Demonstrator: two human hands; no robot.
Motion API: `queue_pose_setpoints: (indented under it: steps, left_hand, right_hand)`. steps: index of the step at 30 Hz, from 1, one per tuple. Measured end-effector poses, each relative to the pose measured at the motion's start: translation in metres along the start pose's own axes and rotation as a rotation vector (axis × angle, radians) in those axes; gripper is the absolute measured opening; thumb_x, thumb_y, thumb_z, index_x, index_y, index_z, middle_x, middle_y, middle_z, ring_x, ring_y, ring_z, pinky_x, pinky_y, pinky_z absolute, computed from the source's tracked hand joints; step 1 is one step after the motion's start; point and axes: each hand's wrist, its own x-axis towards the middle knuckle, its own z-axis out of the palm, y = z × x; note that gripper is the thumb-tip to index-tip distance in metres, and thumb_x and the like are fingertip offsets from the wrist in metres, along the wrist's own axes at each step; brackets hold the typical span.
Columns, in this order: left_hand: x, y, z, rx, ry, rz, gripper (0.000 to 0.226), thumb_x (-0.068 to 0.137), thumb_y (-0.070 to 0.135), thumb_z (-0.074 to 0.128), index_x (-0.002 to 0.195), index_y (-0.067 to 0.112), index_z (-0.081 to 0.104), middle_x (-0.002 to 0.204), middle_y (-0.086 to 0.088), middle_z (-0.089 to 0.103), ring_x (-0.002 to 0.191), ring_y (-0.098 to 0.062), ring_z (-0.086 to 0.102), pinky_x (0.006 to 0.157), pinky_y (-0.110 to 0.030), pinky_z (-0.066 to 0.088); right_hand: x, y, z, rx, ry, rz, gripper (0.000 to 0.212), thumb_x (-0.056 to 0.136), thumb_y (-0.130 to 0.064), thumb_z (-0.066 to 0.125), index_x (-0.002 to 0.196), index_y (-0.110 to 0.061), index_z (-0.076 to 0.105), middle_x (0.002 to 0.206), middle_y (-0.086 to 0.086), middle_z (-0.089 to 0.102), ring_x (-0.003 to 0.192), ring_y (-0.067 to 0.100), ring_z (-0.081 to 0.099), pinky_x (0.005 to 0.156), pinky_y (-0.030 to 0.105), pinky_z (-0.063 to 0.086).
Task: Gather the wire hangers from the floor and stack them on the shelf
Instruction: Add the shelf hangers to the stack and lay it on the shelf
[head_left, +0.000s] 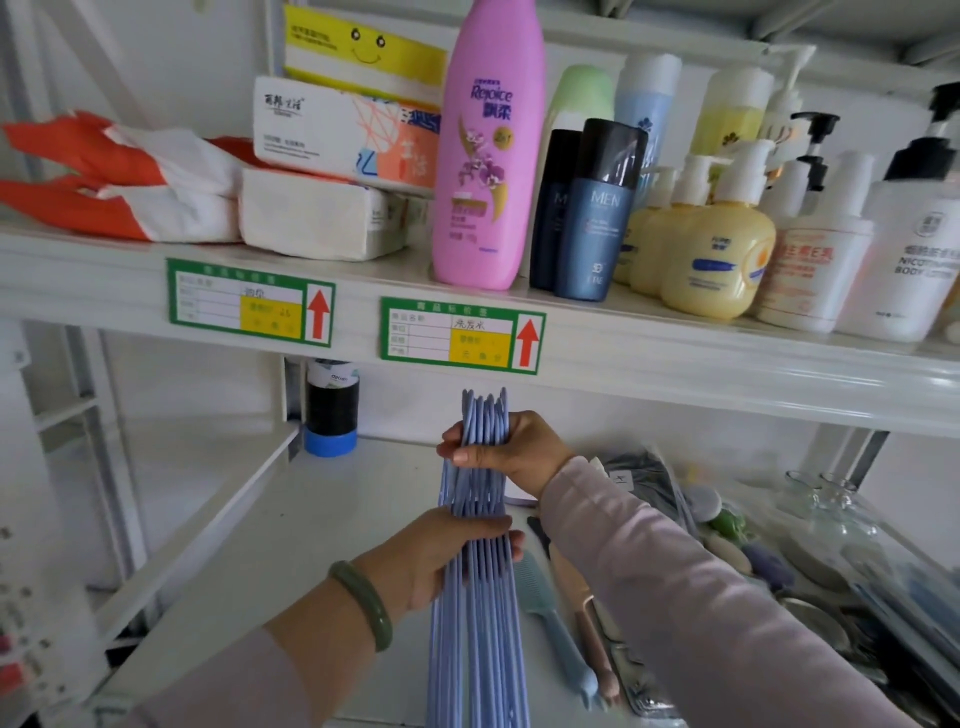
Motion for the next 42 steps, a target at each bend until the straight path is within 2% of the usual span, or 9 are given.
queue_pose_setpoints:
  steps: [4, 13, 18, 23, 27, 29, 33, 37, 42]
  left_hand:
    - [-0.001, 0.004, -0.005, -0.212, -0.106, -0.113, 0.027, 0.084, 0.017, 0.064, 0.103, -0.001, 0.067, 0.087, -0.018, 0.075, 0.082, -0.029, 0.073, 0.088, -0.041, 0.055]
    - [-0.004, 0.006, -0.005, -0.073, -0.062, 0.044, 0.012, 0.088, 0.003, 0.058, 0.097, -0.003, 0.063, 0.08, -0.013, 0.077, 0.071, -0.023, 0.075, 0.063, -0.032, 0.061]
    - [-0.003, 0.01, -0.008, -0.034, -0.07, 0.077, 0.011, 0.087, 0.005, 0.058, 0.095, -0.001, 0.064, 0.079, -0.012, 0.077, 0.072, -0.022, 0.075, 0.067, -0.031, 0.062]
    - [0.004, 0.011, -0.011, -0.031, -0.048, 0.091, 0.009, 0.086, 0.004, 0.061, 0.093, 0.0, 0.064, 0.077, -0.011, 0.077, 0.072, -0.021, 0.074, 0.069, -0.032, 0.061]
    - [0.012, 0.017, -0.016, -0.036, -0.009, 0.147, 0.008, 0.086, 0.002, 0.06, 0.09, -0.002, 0.065, 0.071, -0.011, 0.076, 0.066, -0.02, 0.074, 0.063, -0.03, 0.061]
    - [0.016, 0.024, -0.02, -0.037, 0.027, 0.173, 0.011, 0.087, 0.0, 0.058, 0.094, -0.005, 0.065, 0.068, -0.01, 0.076, 0.062, -0.019, 0.073, 0.059, -0.029, 0.061]
    - [0.021, 0.041, -0.025, -0.023, 0.04, 0.161, 0.013, 0.088, 0.004, 0.058, 0.096, -0.002, 0.066, 0.081, -0.01, 0.076, 0.075, -0.019, 0.073, 0.07, -0.03, 0.06]
    - [0.024, 0.052, -0.025, 0.054, 0.076, 0.179, 0.011, 0.088, 0.01, 0.059, 0.089, 0.006, 0.069, 0.076, -0.002, 0.078, 0.104, -0.027, 0.066, 0.101, -0.043, 0.047]
    - [0.019, 0.057, -0.022, 0.023, 0.038, 0.166, 0.008, 0.089, 0.011, 0.058, 0.092, 0.007, 0.065, 0.078, 0.0, 0.078, 0.096, -0.022, 0.068, 0.095, -0.037, 0.051]
  right_hand:
    - [0.0, -0.004, 0.005, 0.022, 0.023, -0.011, 0.02, 0.072, -0.001, 0.073, 0.071, -0.021, 0.074, 0.068, -0.009, 0.075, 0.079, 0.012, 0.071, 0.093, 0.032, 0.054]
    - [0.0, -0.008, 0.013, 0.044, 0.059, -0.011, 0.022, 0.072, -0.001, 0.073, 0.068, -0.022, 0.073, 0.065, -0.01, 0.075, 0.08, 0.013, 0.07, 0.094, 0.033, 0.052]
    - [0.002, -0.011, 0.013, 0.035, 0.103, -0.04, 0.023, 0.071, -0.002, 0.075, 0.062, -0.023, 0.073, 0.063, -0.011, 0.074, 0.083, 0.019, 0.067, 0.092, 0.033, 0.053]
    - [0.001, -0.016, 0.015, -0.094, 0.12, -0.007, 0.016, 0.071, -0.01, 0.076, 0.085, -0.017, 0.07, 0.1, 0.011, 0.074, 0.092, 0.021, 0.066, 0.096, 0.035, 0.051]
    - [-0.012, -0.004, 0.019, -0.206, 0.417, 0.102, 0.051, 0.065, -0.038, 0.079, 0.103, -0.016, 0.052, 0.095, -0.001, 0.06, 0.079, 0.012, 0.06, 0.065, 0.02, 0.051]
    - [-0.025, 0.013, 0.028, -0.142, 0.522, 0.219, 0.059, 0.064, -0.04, 0.08, 0.104, -0.014, 0.046, 0.096, 0.0, 0.056, 0.078, 0.013, 0.057, 0.066, 0.02, 0.047]
    - [-0.037, 0.045, 0.035, 0.075, 0.202, 0.579, 0.091, 0.04, -0.053, 0.087, 0.109, -0.001, 0.06, 0.108, 0.018, 0.069, 0.079, 0.023, 0.065, 0.081, 0.036, 0.057]
    - [-0.036, 0.044, 0.029, 0.359, -0.177, 0.694, 0.019, 0.084, -0.021, 0.062, 0.093, -0.004, 0.063, 0.089, 0.01, 0.076, 0.079, 0.021, 0.071, 0.081, 0.036, 0.057]
    - [-0.036, 0.038, 0.037, 0.458, -0.217, 0.581, 0.019, 0.089, -0.003, 0.053, 0.077, -0.006, 0.068, 0.071, 0.005, 0.075, 0.07, 0.018, 0.071, 0.07, 0.031, 0.061]
